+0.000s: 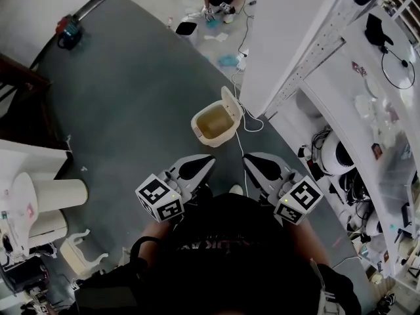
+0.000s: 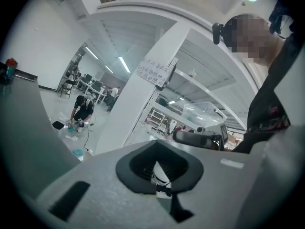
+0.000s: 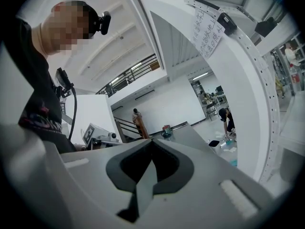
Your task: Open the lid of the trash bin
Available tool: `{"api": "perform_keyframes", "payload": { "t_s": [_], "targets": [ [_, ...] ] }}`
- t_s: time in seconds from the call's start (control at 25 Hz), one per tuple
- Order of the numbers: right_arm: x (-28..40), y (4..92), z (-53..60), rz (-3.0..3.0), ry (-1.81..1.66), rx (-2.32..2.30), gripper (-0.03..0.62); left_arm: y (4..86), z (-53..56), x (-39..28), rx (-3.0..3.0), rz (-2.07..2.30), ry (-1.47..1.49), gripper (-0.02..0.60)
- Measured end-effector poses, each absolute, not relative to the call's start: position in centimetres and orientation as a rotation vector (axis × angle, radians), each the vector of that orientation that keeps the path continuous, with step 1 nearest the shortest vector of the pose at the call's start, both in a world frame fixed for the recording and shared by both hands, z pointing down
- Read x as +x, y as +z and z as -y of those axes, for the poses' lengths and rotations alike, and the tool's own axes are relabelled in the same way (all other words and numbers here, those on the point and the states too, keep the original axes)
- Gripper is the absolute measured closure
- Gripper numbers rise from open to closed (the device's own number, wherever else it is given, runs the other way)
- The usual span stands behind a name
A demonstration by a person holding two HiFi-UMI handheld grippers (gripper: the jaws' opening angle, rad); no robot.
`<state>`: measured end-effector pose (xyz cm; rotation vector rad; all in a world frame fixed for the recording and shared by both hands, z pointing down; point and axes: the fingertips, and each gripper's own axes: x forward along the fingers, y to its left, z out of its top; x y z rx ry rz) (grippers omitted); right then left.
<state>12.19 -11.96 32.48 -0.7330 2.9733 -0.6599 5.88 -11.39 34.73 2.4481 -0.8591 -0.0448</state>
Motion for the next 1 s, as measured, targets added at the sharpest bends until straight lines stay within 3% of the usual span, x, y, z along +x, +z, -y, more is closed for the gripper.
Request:
{"api": "perform_keyframes", "payload": {
  "t_s": [0.4, 1.0],
  "targets": [
    [12.3, 33.1, 9.7, -3.021, -0.656, -0.674, 0.594, 34.7, 8.4, 8.4, 2.507, 0.782, 0.022, 0.58],
    [11.4, 33.9, 8.4, -3.047, -0.691, -0.644, 0.594, 35.4, 7.5, 7.0, 2.426, 0.82, -0.088, 0.58]
  ]
}}
